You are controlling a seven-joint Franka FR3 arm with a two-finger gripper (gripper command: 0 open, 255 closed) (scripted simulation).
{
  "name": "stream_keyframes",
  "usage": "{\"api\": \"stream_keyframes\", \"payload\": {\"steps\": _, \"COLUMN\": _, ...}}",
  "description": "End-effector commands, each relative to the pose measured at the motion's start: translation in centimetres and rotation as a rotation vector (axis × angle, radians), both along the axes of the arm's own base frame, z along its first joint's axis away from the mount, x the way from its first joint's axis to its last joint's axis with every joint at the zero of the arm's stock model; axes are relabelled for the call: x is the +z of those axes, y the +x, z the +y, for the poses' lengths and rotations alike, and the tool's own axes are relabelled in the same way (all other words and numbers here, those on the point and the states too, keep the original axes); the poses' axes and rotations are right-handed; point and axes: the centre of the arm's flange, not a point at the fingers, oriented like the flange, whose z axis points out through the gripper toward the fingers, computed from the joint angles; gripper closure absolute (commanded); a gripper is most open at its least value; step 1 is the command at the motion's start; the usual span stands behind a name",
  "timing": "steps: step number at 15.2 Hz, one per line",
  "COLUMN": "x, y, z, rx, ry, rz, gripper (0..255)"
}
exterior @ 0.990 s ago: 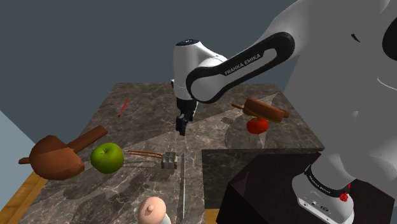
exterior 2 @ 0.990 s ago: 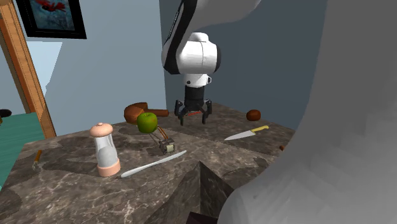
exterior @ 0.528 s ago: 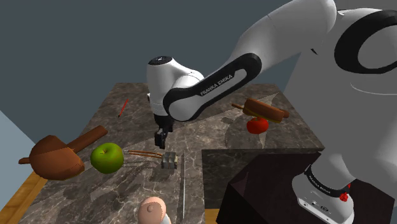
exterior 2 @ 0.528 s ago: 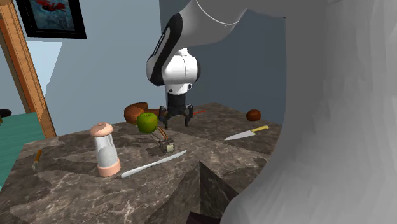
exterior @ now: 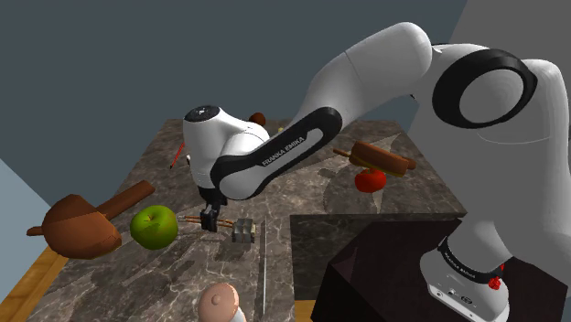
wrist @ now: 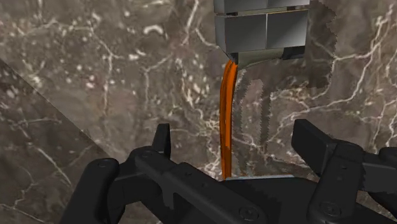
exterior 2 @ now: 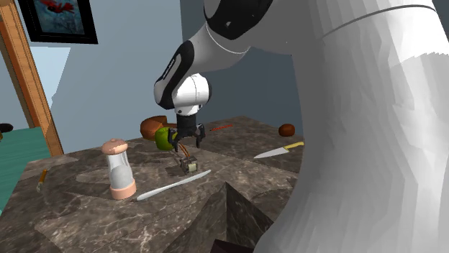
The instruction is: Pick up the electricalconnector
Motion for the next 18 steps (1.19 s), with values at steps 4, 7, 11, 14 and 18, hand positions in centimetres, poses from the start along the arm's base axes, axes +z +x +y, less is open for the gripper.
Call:
{"api": "stream_keyframes", "payload": {"steps": 4, "x": -2.7, "y": 0.0, "z": 0.2, "rx": 0.001, "ry": 0.000, "rz": -0.001, "gripper": 0}}
{"api": "stream_keyframes", "payload": {"steps": 7, "x": -3.0, "y": 0.0, "z": 0.2, "rx": 0.001, "ry": 0.000, "rz": -0.001, "gripper": 255}}
{"api": "stream_keyframes", "payload": {"steps": 11, "x": -3.0, "y": 0.1, "z": 0.2, "rx": 0.001, "ry": 0.000, "rz": -0.001, "gripper": 255}}
{"api": "stream_keyframes", "payload": {"steps": 14, "x": -3.0, "y": 0.1, "z": 0.2, "rx": 0.001, "ry": 0.000, "rz": -0.001, "gripper": 255}}
{"api": "stream_keyframes", "payload": {"steps": 18, "x": -1.9, "y": 0.0, "z": 0.2, "rx": 0.001, "ry": 0.000, "rz": -0.001, "gripper": 255}}
